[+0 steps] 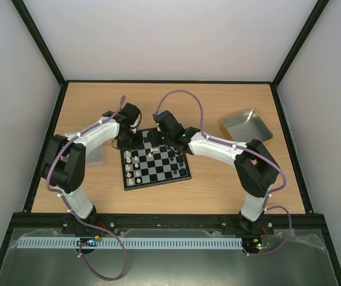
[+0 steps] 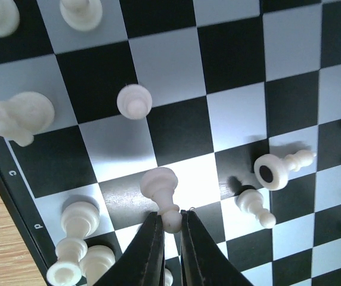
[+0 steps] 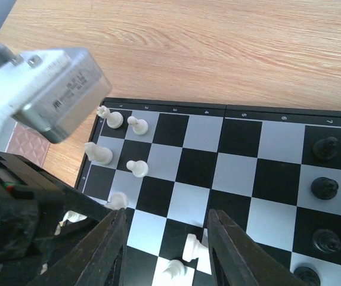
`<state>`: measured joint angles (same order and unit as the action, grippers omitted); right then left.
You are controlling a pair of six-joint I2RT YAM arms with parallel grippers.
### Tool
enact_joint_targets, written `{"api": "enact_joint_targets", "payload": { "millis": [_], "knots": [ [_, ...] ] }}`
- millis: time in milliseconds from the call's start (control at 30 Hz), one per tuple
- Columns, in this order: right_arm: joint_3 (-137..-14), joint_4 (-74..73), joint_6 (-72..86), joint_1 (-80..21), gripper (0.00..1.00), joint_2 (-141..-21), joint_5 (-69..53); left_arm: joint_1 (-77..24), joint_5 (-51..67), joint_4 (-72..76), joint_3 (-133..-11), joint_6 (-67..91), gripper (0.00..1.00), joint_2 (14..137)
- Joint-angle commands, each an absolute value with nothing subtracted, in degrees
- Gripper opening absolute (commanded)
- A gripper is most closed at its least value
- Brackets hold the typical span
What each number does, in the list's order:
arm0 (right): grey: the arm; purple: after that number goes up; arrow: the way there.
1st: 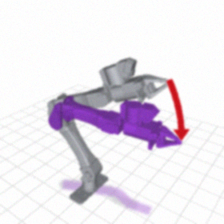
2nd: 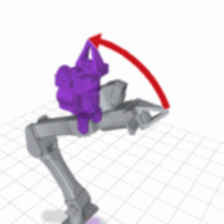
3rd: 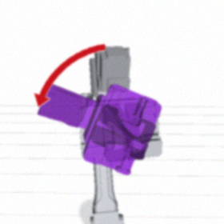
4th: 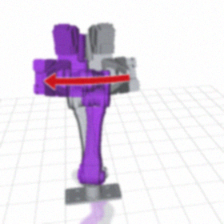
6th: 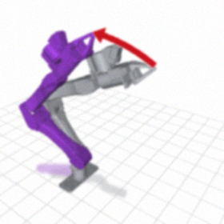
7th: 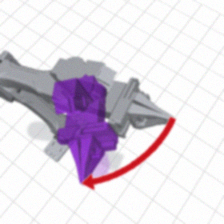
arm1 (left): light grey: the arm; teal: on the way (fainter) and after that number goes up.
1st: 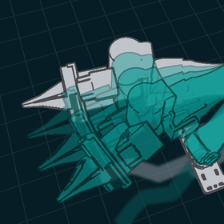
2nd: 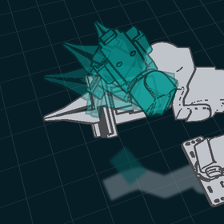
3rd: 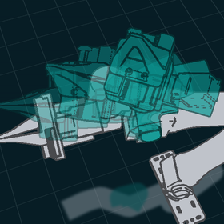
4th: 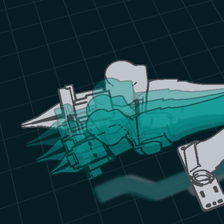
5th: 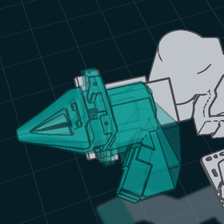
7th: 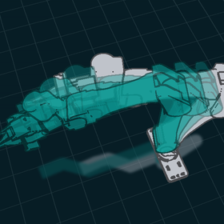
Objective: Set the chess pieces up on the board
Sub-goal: Place the chess piece on the chessboard.
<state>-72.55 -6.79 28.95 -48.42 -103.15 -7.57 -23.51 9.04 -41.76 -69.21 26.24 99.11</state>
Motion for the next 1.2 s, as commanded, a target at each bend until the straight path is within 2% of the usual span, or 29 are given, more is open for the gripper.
{"api": "enact_joint_targets", "payload": {
  "millis": [0, 467, 900, 1167],
  "knots": [
    [-70.69, -5.11, 29.60, -48.30, 0.36, -100.65, -4.65, -24.23, 6.54, -45.33, -70.81, 25.52, 0.08, 101.35],
    [-69.79, -5.69, 29.47, -48.15, 0.36, -99.86, -5.12, -24.43, 1.68, -45.07, -72.02, 25.92, 0.09, 105.54],
    [-70.14, -6.41, 29.48, -48.16, 0.36, -99.49, -6.24, -24.43, 1.32, -44.38, -72.74, 25.95, 0.24, 106.07],
    [-69.92, -6.27, 29.86, -48.12, 0.36, -99.10, -5.78, -24.43, 2.04, -44.91, -74.55, 26.83, 0.26, 103.41]
  ]
}}
